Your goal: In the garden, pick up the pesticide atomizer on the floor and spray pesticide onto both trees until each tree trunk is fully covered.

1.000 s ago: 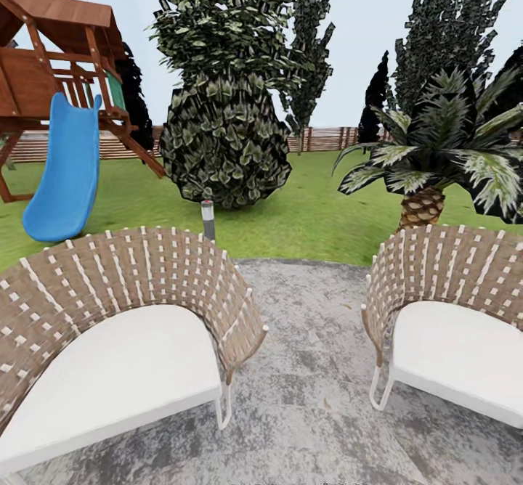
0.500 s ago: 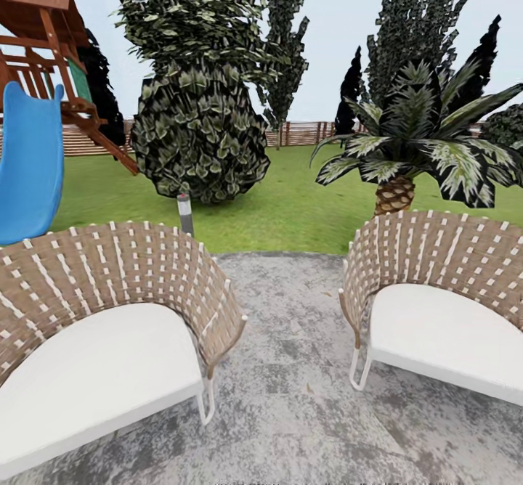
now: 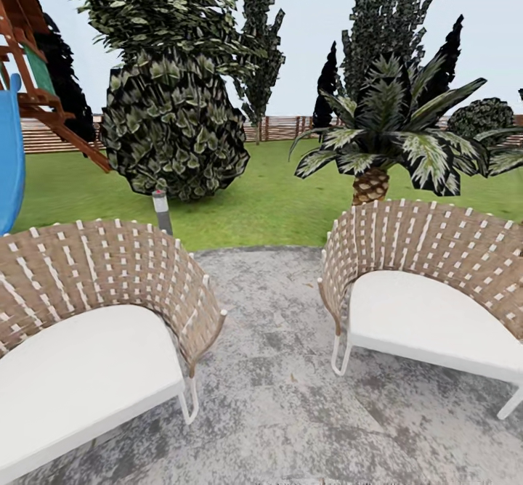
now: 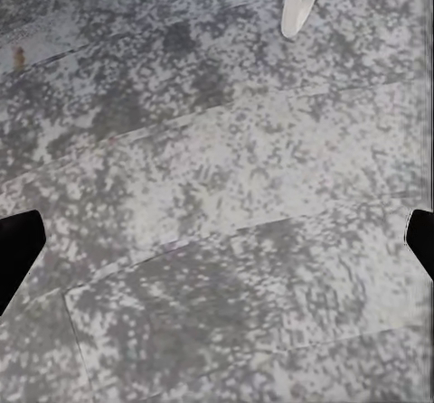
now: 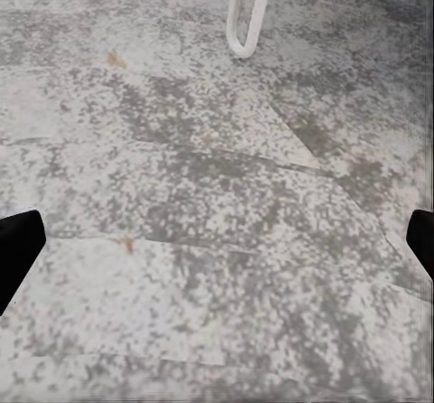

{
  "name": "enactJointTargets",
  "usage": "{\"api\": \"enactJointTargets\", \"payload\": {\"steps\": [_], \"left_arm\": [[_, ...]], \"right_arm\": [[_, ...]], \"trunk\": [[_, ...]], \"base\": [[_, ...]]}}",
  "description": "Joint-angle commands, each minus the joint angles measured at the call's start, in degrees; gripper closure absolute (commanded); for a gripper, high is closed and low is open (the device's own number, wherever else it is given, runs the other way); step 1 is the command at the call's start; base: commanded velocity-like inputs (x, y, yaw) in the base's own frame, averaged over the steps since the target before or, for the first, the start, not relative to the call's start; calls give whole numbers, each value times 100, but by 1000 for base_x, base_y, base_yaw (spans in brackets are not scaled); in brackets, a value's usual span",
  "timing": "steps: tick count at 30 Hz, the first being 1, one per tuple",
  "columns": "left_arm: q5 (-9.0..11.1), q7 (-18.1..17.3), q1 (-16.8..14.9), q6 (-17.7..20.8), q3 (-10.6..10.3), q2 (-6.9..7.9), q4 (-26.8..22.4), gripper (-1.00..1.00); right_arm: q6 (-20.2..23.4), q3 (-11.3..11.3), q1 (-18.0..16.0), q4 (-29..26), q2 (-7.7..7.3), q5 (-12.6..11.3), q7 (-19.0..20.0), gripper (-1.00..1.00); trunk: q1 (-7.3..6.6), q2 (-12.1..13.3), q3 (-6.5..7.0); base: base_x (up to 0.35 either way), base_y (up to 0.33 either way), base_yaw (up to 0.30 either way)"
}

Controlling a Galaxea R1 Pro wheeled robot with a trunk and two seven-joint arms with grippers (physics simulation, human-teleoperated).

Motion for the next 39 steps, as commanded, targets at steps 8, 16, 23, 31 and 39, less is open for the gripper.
{"api": "enactJointTargets", "payload": {"steps": [8, 16, 23, 31, 39], "left_arm": [[0, 0, 0, 0, 1, 0, 0, -100], [0, 5, 0, 0, 1, 0, 0, -100], [-19, 0, 0, 0, -14, -15, 7, -100], [-5, 0, 0, 0, -11, -11, 9, -100], [0, 0, 0, 0, -9, -9, 9, -100]], "right_arm": [[0, 0, 0, 0, 0, 0, 0, -100], [0, 2, 0, -4, 20, -4, 0, -100], [-3, 0, 0, -9, 26, -9, 0, -100], [0, -8, 0, -12, 26, -9, -4, -100], [0, -17, 0, -59, 15, -15, -3, -100]], "trunk": [[0, 0, -56], [0, 0, -65], [0, 0, -65], [0, 0, -65], [0, 0, -65]], "base": [[0, 0, -174], [0, 0, -29], [0, 0, -64], [0, 0, -274], [0, 0, -298]]}}
